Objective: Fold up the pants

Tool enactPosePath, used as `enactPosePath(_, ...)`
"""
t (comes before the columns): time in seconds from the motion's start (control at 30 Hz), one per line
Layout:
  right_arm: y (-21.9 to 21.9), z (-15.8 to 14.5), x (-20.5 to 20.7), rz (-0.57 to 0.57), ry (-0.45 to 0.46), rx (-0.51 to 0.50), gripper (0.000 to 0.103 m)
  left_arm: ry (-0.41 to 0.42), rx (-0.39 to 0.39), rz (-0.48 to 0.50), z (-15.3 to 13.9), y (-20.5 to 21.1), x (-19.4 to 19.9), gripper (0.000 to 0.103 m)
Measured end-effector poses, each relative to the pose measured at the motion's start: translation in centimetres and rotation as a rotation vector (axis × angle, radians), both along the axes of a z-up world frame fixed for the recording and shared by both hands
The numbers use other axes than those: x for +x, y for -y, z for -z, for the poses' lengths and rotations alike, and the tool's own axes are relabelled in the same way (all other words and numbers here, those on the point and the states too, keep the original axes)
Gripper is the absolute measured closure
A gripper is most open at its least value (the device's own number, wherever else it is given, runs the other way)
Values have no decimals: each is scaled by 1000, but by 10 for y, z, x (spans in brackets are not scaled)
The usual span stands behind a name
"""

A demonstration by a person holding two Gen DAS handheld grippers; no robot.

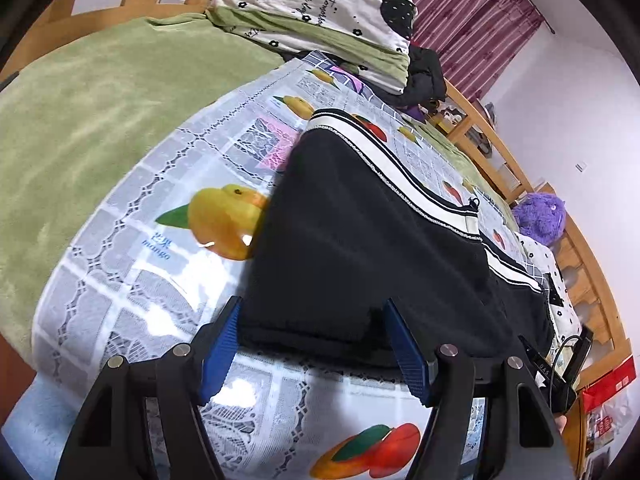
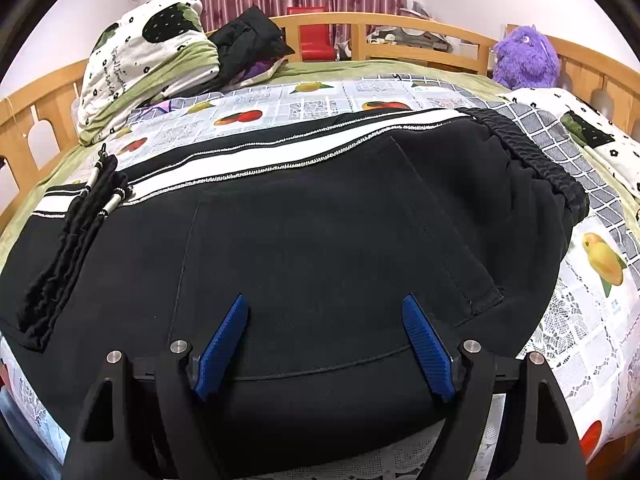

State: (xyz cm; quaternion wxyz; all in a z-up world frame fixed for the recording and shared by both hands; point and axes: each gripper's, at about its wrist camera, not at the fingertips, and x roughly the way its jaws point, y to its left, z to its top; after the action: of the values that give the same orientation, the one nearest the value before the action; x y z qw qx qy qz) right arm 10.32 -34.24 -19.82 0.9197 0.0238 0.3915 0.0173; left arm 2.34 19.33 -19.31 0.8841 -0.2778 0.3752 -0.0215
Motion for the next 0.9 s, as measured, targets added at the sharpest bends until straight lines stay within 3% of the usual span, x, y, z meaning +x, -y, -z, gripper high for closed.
enactPosePath(0.57, -2, 0, 4, -16, -23, 1, 17, 12, -8, -5, 3, -1, -4, 40)
enactPosePath(0.9, -4, -5, 19, -67, -134, 26, 3, 13, -13, -4, 3, -2, -4, 40)
